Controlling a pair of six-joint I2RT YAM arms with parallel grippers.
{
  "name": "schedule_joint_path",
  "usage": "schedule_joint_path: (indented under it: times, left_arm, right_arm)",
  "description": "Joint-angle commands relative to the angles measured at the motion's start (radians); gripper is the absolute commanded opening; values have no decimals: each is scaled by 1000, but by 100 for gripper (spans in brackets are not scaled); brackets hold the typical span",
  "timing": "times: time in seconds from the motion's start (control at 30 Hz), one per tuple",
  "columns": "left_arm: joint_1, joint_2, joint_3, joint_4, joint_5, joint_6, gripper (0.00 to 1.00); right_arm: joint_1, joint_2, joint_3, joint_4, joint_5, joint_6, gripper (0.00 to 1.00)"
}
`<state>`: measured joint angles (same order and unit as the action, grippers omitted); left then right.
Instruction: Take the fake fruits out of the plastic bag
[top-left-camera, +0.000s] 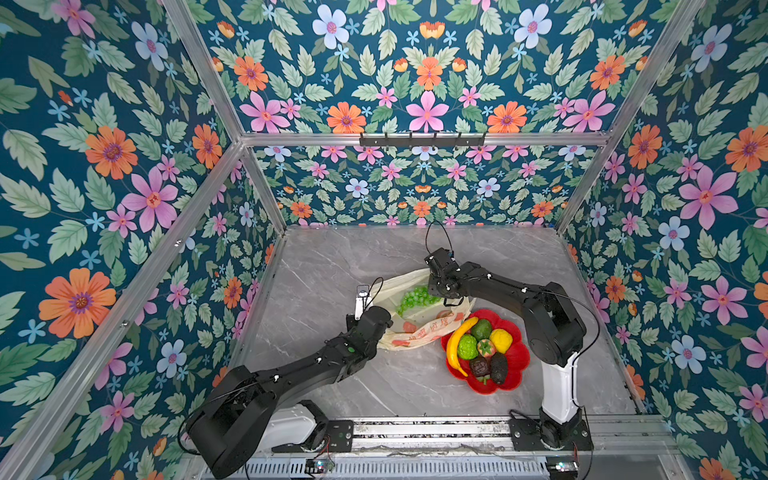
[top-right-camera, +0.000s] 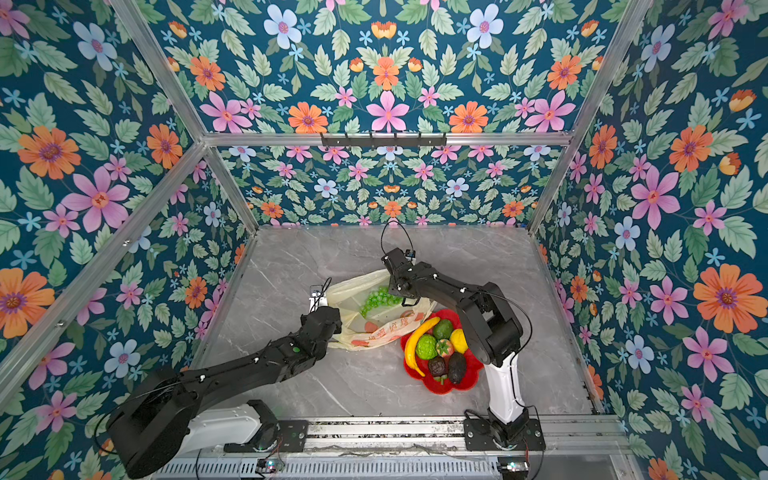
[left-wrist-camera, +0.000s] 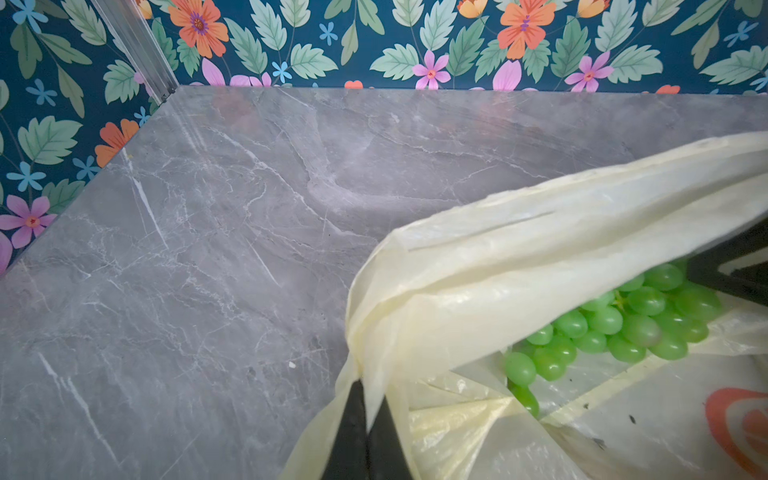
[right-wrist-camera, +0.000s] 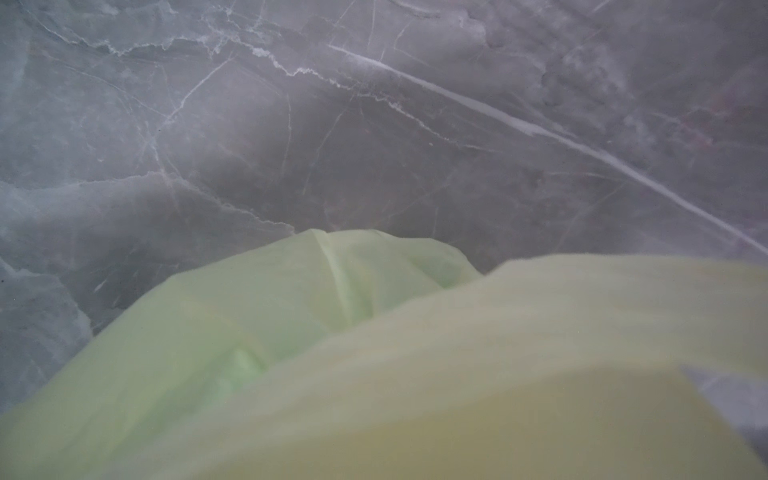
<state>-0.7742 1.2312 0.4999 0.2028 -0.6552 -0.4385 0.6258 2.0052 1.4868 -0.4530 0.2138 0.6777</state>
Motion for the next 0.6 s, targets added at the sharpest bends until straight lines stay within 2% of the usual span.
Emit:
schedule_joint_path:
  times: [0.0, 0.3, 0.57]
  left_arm:
    - [3, -1, 5, -6, 5, 0, 0]
    - [3, 1, -4, 53, 113, 49, 0]
    - [2, -9, -14, 72, 135, 58, 0]
  right_arm:
    - [1, -10, 0, -5, 26, -22, 34]
    - [5, 9, 57, 79, -8, -199, 40]
    - [38, 83, 158, 77, -22, -317, 44]
